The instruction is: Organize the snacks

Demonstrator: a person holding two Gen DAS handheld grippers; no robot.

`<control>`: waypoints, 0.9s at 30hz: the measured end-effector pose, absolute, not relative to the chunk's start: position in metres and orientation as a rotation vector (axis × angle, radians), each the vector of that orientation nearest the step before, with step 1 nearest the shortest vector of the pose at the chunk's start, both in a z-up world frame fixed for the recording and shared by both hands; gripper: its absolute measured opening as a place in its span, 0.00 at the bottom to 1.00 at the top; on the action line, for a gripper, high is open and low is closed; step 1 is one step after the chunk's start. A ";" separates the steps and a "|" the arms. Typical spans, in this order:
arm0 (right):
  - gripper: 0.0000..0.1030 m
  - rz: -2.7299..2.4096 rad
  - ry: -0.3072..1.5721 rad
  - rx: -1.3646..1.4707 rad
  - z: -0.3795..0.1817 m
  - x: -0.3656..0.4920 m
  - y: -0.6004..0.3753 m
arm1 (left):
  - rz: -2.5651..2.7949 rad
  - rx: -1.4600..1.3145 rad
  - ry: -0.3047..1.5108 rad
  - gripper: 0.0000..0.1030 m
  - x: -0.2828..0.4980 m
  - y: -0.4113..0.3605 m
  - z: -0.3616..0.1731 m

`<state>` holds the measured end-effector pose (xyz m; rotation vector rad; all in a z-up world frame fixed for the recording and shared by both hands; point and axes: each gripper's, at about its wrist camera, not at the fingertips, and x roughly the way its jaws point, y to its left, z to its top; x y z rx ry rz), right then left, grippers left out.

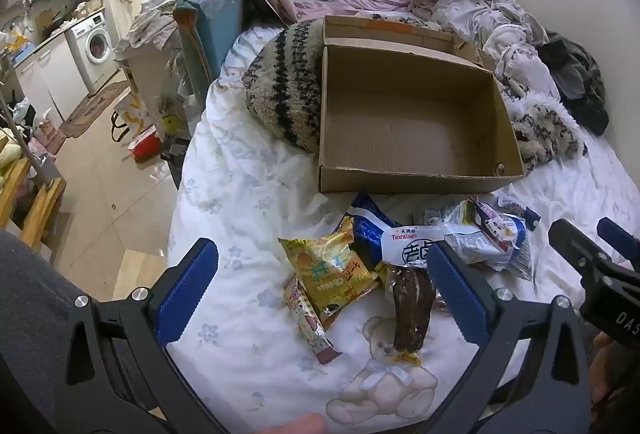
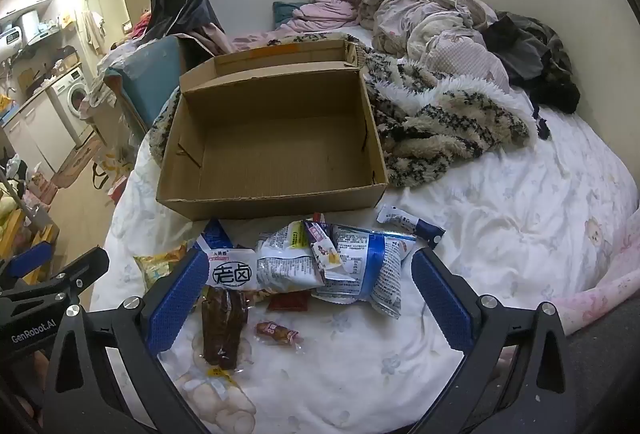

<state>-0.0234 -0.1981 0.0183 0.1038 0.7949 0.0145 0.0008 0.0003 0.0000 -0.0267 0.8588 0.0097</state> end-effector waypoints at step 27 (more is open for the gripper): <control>1.00 0.014 0.805 0.103 0.013 -0.023 -0.197 | 0.031 -0.010 0.839 1.00 -0.001 0.001 0.003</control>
